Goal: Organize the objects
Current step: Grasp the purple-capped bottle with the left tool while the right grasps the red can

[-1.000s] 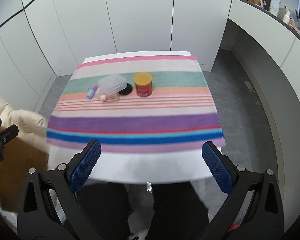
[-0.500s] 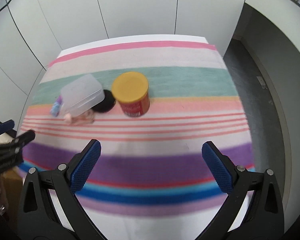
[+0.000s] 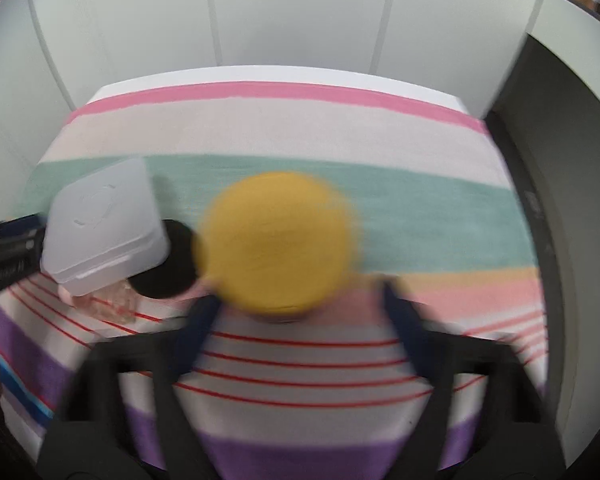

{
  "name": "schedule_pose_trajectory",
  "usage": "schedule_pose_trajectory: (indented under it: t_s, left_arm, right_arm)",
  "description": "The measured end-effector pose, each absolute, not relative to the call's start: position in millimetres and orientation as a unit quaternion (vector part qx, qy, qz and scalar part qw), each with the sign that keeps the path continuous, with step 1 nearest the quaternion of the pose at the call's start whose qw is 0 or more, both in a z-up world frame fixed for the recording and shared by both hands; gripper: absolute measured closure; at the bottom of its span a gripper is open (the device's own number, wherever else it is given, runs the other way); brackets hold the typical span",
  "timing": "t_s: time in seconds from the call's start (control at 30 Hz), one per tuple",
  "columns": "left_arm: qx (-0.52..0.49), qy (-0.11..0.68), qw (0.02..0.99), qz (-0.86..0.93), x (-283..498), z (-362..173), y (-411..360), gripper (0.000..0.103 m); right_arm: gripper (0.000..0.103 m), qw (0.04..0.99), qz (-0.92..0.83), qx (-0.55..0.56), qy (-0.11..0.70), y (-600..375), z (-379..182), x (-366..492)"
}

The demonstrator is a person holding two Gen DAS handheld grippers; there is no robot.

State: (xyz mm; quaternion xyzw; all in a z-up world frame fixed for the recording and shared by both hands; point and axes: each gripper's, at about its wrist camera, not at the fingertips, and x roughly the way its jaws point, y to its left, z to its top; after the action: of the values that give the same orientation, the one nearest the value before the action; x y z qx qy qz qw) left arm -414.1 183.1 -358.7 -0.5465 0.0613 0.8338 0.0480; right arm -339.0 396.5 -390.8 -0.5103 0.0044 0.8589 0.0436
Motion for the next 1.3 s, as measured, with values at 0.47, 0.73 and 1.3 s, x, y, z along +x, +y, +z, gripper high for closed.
schedule_pose_trajectory:
  t_s: [0.47, 0.73, 1.3]
  left_arm:
    - [-0.547, 0.077, 0.040, 0.833, -396.6, -325.3, 185.3, 0.084]
    - [-0.560, 0.079, 0.034, 0.824, -394.3, -332.0, 177.0, 0.084]
    - [-0.582, 0.058, 0.030, 0.811, -406.3, -357.5, 170.3, 0.084]
  right_arm:
    - [0.091, 0.039, 0.872, -0.488, -0.009, 381.0, -342.6, -324.8]
    - [0.020, 0.055, 0.872, -0.485, -0.029, 380.3, -348.3, -324.7]
    - [0.047, 0.062, 0.857, -0.512, 0.004, 392.2, -386.0, -366.5]
